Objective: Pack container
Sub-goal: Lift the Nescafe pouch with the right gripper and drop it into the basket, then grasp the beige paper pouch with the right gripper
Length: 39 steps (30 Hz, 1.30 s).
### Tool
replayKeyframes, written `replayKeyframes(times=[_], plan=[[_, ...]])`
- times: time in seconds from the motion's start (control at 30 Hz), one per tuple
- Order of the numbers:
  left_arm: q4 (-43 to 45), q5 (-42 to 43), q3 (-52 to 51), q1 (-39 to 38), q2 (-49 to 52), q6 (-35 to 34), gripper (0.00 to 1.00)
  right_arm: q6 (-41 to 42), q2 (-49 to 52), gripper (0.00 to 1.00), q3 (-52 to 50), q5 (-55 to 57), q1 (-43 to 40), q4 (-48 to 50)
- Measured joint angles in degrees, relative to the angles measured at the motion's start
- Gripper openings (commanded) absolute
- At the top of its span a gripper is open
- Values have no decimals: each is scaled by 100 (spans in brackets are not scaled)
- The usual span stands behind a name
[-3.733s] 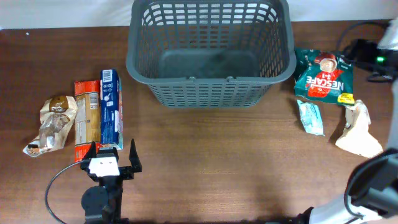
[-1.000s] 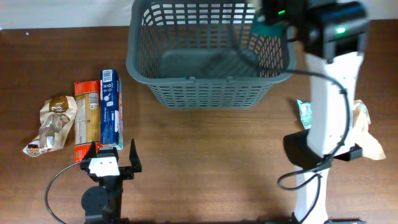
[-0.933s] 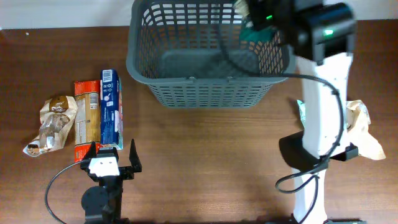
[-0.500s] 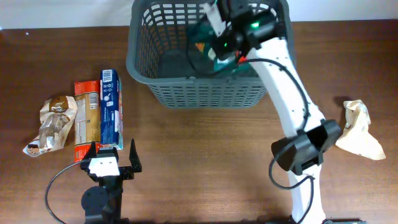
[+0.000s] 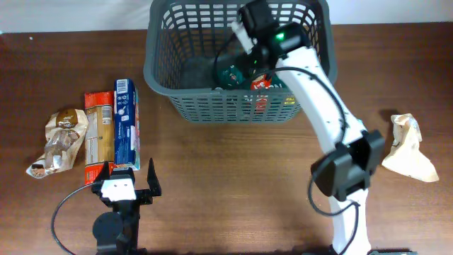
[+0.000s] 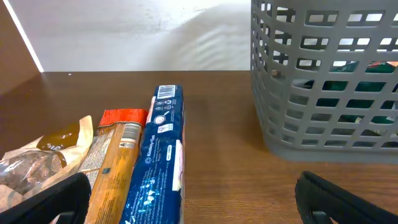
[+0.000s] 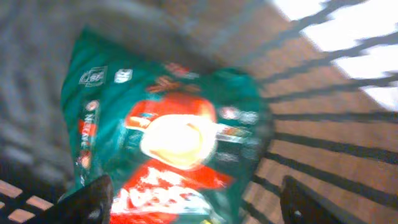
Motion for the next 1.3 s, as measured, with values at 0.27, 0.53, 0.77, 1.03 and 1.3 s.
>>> replayKeyframes(times=[0.27,0.53,0.77,1.03,1.3], plan=[[4,0,0,0,0,0,99,-31,-2374,95,673,433,-1335,-227],[2,0,0,0,0,0,99,-24,-3355,95,-750,90,-4315,378],[2,0,0,0,0,0,99,177,-2481,94,-3639,-542,-5490,1073],[2,0,0,0,0,0,99,-59,-2256,95,-5545,-623,-5563,2004],[2,0,0,0,0,0,99,-83,-1740,88,-5998,-623,-5563,2184]])
